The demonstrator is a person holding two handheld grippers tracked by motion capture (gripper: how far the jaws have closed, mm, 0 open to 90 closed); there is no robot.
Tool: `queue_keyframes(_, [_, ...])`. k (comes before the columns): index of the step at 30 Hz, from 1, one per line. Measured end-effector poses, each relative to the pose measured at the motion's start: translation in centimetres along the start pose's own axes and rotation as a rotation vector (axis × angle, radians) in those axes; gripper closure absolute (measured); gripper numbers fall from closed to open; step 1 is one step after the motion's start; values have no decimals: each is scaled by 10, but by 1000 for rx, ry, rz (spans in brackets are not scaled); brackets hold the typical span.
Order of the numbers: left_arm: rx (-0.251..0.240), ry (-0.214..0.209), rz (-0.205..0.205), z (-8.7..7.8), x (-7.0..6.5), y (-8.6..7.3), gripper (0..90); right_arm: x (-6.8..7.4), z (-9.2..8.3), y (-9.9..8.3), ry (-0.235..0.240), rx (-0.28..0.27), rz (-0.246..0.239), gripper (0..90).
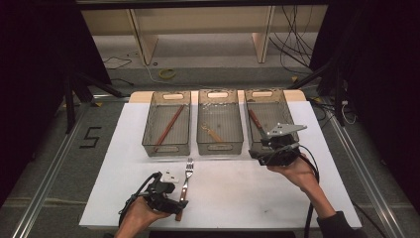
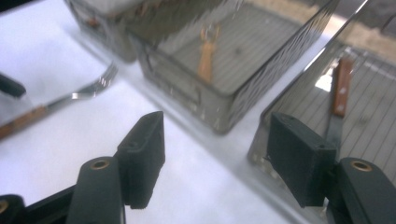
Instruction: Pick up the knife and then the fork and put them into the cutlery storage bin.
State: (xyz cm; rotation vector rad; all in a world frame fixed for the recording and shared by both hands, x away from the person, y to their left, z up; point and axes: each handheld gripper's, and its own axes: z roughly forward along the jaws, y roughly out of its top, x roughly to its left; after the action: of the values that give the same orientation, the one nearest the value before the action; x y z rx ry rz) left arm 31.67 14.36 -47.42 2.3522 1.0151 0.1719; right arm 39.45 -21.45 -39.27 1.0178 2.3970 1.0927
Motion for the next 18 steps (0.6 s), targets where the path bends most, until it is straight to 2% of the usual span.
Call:
queue_keyframes(8, [51, 4, 27, 3, -8, 0, 359, 5, 0, -11, 11, 19, -2, 374])
queue_keyframes(12, [60, 20, 30, 4, -9, 0, 378, 8, 2, -13, 21, 29, -6, 374])
queue_keyframes(18, [85, 14, 52, 7, -12, 1, 401, 10, 2, -15, 32, 31, -9, 374])
